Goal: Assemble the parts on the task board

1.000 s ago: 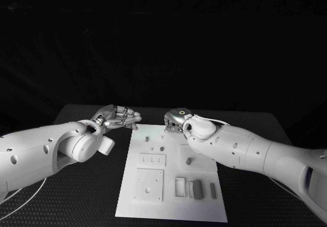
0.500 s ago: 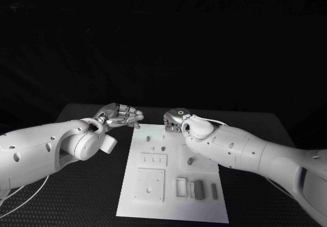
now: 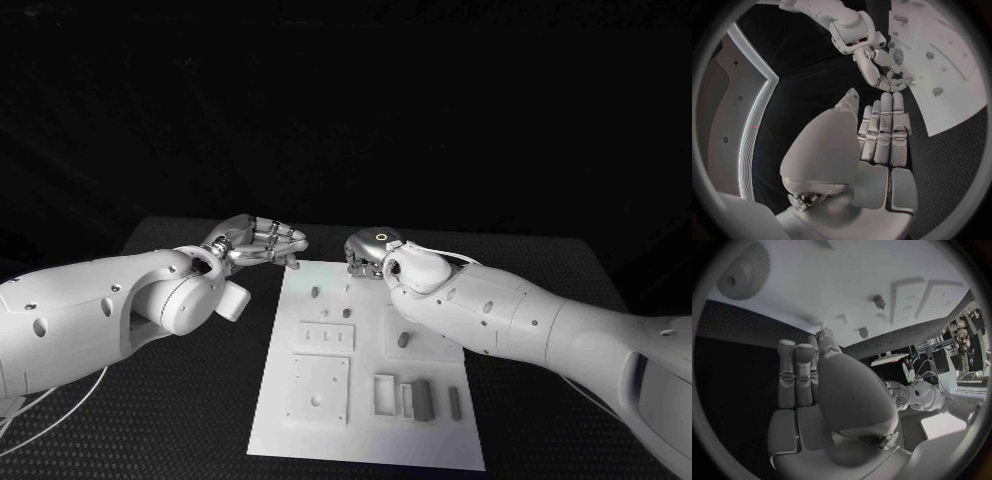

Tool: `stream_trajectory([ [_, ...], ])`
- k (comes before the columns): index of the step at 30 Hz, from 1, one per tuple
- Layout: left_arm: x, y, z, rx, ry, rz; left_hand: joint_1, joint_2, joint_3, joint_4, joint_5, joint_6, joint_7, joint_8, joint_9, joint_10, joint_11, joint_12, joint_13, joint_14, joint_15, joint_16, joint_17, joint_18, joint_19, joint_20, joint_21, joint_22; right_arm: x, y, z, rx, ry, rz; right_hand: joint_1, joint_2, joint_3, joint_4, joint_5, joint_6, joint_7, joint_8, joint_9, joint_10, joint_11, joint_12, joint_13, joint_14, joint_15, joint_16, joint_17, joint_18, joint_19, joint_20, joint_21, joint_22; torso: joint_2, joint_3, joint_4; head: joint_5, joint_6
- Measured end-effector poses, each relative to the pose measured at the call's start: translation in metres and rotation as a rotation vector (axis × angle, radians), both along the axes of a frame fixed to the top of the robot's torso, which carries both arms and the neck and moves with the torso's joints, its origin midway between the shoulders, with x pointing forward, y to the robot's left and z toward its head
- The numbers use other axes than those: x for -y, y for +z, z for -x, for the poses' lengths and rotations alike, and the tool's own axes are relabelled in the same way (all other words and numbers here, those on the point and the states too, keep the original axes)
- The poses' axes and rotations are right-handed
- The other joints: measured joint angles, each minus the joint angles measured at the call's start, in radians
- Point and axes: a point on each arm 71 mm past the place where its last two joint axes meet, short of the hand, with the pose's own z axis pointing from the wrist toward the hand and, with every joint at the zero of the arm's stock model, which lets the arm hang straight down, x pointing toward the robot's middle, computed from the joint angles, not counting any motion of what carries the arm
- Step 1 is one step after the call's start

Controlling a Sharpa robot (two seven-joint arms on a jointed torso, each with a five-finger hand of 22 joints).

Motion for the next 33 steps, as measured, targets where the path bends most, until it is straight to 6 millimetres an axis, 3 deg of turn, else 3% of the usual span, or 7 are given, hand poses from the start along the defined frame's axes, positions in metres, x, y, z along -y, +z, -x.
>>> stream_trajectory([
  [33, 0.0023, 0.0027, -0.0007, 0.005, -0.004, 0.0, 0.0, 0.0, 0.0, 0.0, 0.0, 0.0, 0.0, 0.0, 0.0, 0.0, 0.0, 0.0, 0.0, 0.0, 0.0, -0.004, 0.002, 0.0, 0.0, 0.0, 0.0, 0.0, -0.0064, -0.004, -0.0006, -0.011, -0.003, 0.002, 0.0, 0.0, 0.003, -0.003, -0.001, -0.003, 0.0, 0.002, 0.0, 0.0, 0.0, 0.0, -0.001, 0.001, 0.001, 0.0, 0.001, 0.0, 0.002, 0.002, 0.004, 0.0, 0.0, -0.0014, -0.002, 0.008, -0.003],
])
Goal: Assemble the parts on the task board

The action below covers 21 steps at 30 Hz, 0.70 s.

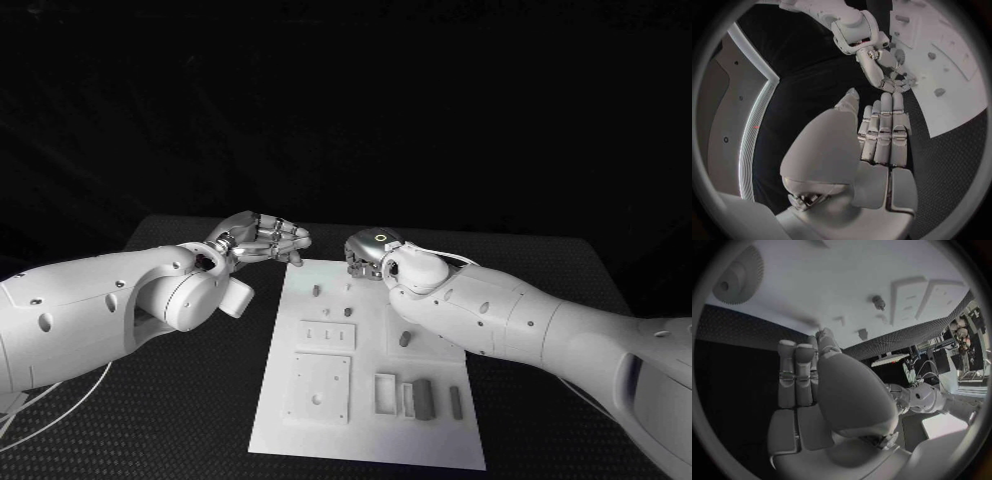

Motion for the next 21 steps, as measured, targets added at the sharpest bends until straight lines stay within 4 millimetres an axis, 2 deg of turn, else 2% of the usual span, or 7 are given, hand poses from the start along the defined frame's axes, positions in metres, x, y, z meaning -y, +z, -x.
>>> stream_trajectory([
  [13, 0.0016, 0.0006, -0.0006, 0.001, -0.002, 0.0, 0.0, 0.0, 0.0, 0.0, 0.0, 0.0, 0.0, 0.0, 0.0, 0.0, 0.0, 0.0, 0.0, 0.0, 0.0, 0.0, 0.001, 0.0, 0.0, 0.0, 0.0, 0.0, -0.0004, -0.0012, -0.0009, -0.009, -0.006, -0.001, -0.005, -0.005, 0.01, 0.002, 0.0, 0.0, 0.0, -0.001, 0.0, 0.002, 0.002, -0.007, 0.001, 0.0, 0.001, 0.0, 0.0, 0.0, -0.004, -0.004, 0.0, 0.0, 0.0, 0.0008, -0.0005, -0.001, 0.001],
  [21, 0.0034, 0.0008, -0.0006, 0.001, -0.006, 0.0, 0.0, 0.0, 0.0, 0.0, 0.0, 0.0, 0.0, 0.0, 0.0, 0.0, 0.0, 0.0, 0.0, 0.0, 0.0, -0.001, 0.002, 0.0, 0.0, 0.0, 0.0, 0.0, 0.0001, -0.0024, -0.0017, -0.013, -0.013, -0.002, -0.021, -0.021, 0.011, 0.003, 0.0, -0.006, 0.006, -0.007, 0.0, -0.002, 0.005, -0.015, -0.001, -0.001, 0.001, 0.004, 0.001, 0.0, -0.004, -0.004, 0.004, 0.0, 0.001, 0.0006, 0.0, 0.0, 0.0],
])
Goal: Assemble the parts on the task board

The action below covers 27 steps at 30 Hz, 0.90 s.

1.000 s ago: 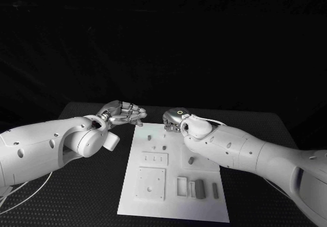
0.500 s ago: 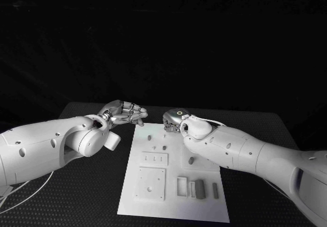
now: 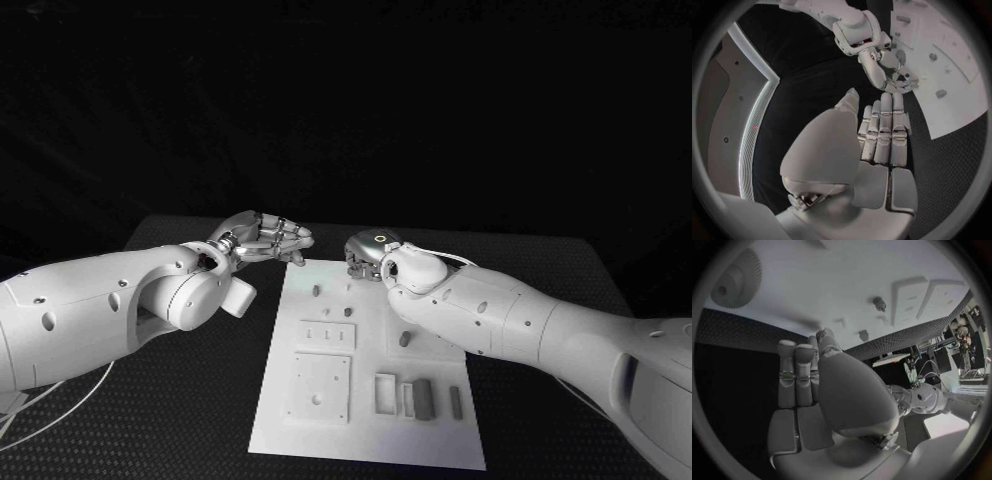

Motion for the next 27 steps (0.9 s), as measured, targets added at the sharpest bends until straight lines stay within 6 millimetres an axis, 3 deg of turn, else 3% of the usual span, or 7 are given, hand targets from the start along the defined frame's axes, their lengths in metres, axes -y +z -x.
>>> stream_trajectory([
  [27, -0.0003, 0.0003, -0.0002, -0.001, 0.001, -0.001, 0.0, 0.0, 0.0, 0.0, 0.0, 0.0, 0.0, 0.0, 0.0, 0.0, 0.0, -0.004, 0.0, 0.0, 0.0, -0.003, 0.002, 0.0, 0.0, 0.0, -0.004, 0.0, 0.0, -0.0004, -0.0006, -0.005, -0.029, -0.005, -0.037, -0.018, 0.031, -0.002, 0.0, -0.012, 0.012, -0.014, 0.0, -0.014, 0.007, -0.012, -0.002, 0.0, 0.0, 0.0, 0.0, 0.0, -0.001, 0.002, 0.004, 0.0, 0.0, -0.0005, -0.0003, 0.001, 0.0],
])
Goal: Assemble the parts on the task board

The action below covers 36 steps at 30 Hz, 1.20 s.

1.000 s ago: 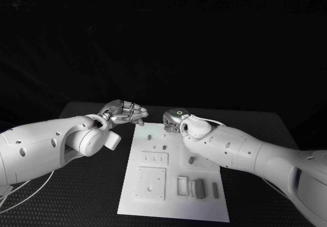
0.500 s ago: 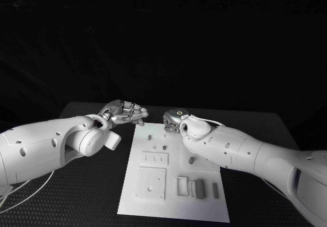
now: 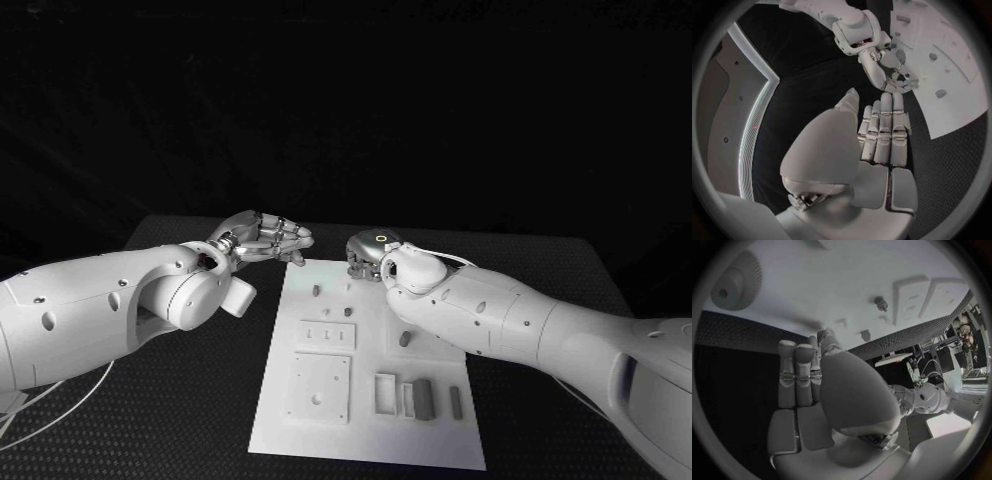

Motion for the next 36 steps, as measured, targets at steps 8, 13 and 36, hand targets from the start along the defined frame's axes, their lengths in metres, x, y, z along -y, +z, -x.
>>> stream_trajectory([
  [8, 0.0, 0.0, 0.0, 0.0, 0.0, 0.0, 0.0, 0.0, 0.0, 0.0, 0.0, 0.0, 0.0, 0.0, 0.0, 0.0, 0.0, 0.0, 0.0, 0.0, 0.0, 0.0, 0.001, 0.0, 0.0, 0.0, 0.0, 0.0, -0.002, 0.0, 0.0, -0.002, -0.001, -0.007, -0.01, -0.011, 0.016, 0.0, 0.0, -0.01, 0.003, -0.006, 0.001, -0.004, 0.004, -0.004, -0.001, 0.0, 0.0, 0.0, 0.0, 0.0, 0.0, 0.0, 0.0, 0.0, 0.0, -0.0003, 0.0, -0.001, 0.0],
  [13, 0.0, 0.0, 0.0, 0.0, 0.0, 0.0, 0.0, 0.0, 0.0, 0.0, 0.0, 0.0, 0.0, 0.0, 0.0, 0.0, 0.0, 0.0, 0.0, 0.0, 0.0, 0.0, 0.001, 0.0, 0.0, 0.0, 0.0, 0.0, -0.003, 0.0, 0.0, -0.004, -0.005, -0.012, -0.05, -0.022, 0.023, 0.001, 0.0, -0.028, 0.01, -0.012, 0.002, -0.014, 0.007, -0.01, -0.002, -0.004, 0.004, 0.0, 0.0, 0.0, -0.002, 0.002, 0.004, 0.0, 0.0, -0.0004, -0.0003, -0.001, -0.001],
  [36, -0.004, 0.001, -0.001, 0.002, 0.009, -0.002, 0.0, 0.0, 0.0, 0.0, 0.0, 0.0, 0.0, 0.0, 0.0, 0.0, 0.0, 0.0, 0.0, 0.0, 0.0, -0.004, 0.003, 0.0, 0.0, 0.0, 0.0, -0.001, 0.012, 0.002, 0.001, 0.006, -0.019, -0.061, -0.118, -0.06, 0.023, 0.001, 0.0, -0.049, 0.017, -0.023, 0.003, -0.022, 0.007, -0.01, -0.002, -0.004, 0.004, 0.0, 0.0, 0.0, 0.002, -0.002, 0.004, 0.0, 0.0, 0.0, -0.001, -0.001, 0.0],
])
